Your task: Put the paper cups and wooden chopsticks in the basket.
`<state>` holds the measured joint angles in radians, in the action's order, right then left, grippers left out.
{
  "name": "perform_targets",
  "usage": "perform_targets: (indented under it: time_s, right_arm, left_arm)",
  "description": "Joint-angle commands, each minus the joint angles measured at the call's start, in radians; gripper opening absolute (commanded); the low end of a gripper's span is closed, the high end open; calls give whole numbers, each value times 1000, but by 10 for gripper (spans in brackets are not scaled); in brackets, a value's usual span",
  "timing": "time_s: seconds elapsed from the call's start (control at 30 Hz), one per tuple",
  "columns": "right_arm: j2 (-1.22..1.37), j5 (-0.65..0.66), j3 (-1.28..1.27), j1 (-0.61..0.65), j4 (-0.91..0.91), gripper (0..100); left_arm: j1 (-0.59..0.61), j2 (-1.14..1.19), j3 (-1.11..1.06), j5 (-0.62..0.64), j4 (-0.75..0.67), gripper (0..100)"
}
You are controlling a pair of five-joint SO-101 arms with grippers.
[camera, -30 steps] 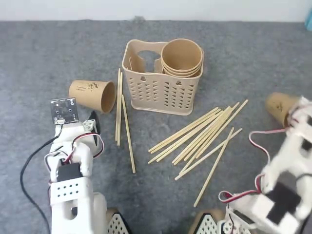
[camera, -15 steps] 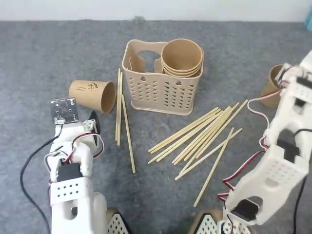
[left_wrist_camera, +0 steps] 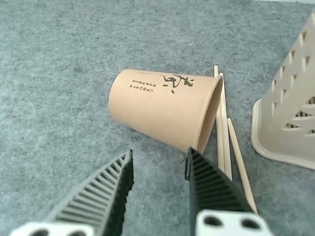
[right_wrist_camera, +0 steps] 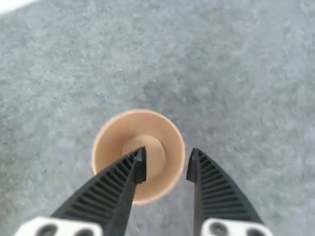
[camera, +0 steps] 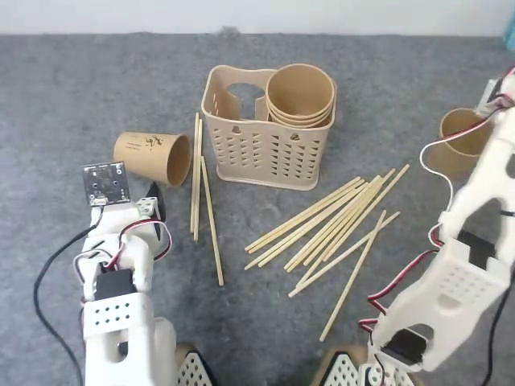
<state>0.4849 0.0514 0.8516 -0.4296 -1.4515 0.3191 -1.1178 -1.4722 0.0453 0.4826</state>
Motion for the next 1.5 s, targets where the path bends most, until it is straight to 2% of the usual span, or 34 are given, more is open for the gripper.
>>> perform_targets:
  time_s: [0.0, 0.23, 0.33, 0.63, 0.8, 1.23, 1.47]
  right_arm:
    - [13, 43, 58, -18, -50, 145]
    - [81, 2, 60, -47, -58, 150]
    - [111, 6, 60, -47, -53, 187]
    - [283, 0, 60, -42, 67, 184]
    - [317, 6, 61, -25, 68, 14]
    - [-82, 11, 61, 4, -170, 8]
    - [-277, 17, 61, 108, -240, 8]
  left_arm:
    - [-8, -21, 5, -15, -26, 169]
    - [-8, -21, 5, -15, -25, 169]
    - [-8, -21, 5, -15, -25, 169]
    - [-8, -21, 5, -15, -25, 169]
    - [-8, -21, 5, -15, -26, 169]
    - [-8, -21, 5, -15, -28, 169]
    - [-8, -21, 5, -15, -28, 169]
